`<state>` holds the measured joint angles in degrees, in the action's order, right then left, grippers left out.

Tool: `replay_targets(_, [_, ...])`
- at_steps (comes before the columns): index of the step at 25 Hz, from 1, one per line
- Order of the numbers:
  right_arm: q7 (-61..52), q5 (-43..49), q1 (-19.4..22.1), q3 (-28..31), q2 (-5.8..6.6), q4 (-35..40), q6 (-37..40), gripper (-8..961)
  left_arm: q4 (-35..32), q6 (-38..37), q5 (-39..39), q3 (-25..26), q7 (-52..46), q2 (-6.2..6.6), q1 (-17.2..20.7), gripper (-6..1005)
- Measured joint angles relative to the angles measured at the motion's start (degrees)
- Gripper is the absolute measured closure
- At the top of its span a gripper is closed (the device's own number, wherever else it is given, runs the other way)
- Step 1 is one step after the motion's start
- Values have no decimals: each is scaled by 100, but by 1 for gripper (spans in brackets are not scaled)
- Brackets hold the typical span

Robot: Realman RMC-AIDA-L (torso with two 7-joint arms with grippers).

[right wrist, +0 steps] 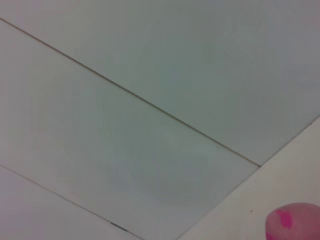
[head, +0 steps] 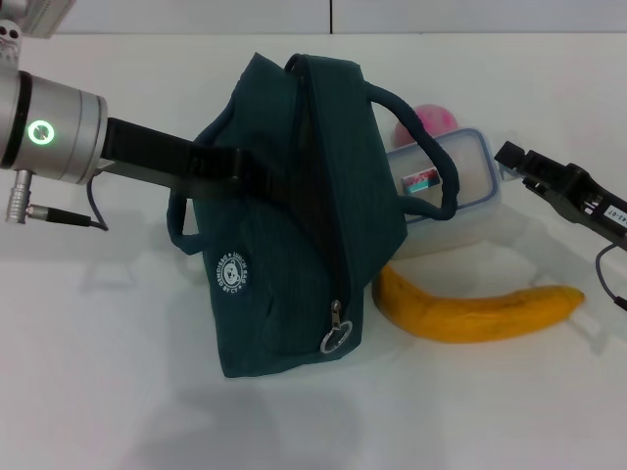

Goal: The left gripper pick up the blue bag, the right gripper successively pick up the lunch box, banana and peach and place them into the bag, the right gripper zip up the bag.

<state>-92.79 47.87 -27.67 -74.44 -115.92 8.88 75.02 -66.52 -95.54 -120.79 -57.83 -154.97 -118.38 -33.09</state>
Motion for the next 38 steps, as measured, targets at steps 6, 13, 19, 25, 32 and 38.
replay_targets(6, [-36,-1,-15,0,-7,0,-6,691,5,0,0,8,32,0,1,959])
replay_targets(13, [-37,-1,-53,0,-10,-9,-22,736,8,0,2,9,78,0,-4,959])
replay_targets(19, [-99,-204,-53,0,-27,-123,-101,782,8,-19,3,3,82,0,-5,959])
replay_targets(25, [-336,-403,-1,-1,-28,-228,-135,831,8,-32,3,-2,148,0,0,958])
replay_targets(32, [-539,-801,155,5,-26,-372,8,856,8,-44,5,0,207,-5,37,958])
replay_targets(38, [-665,-1114,296,11,-18,-418,286,856,8,-44,35,0,213,-9,63,958])
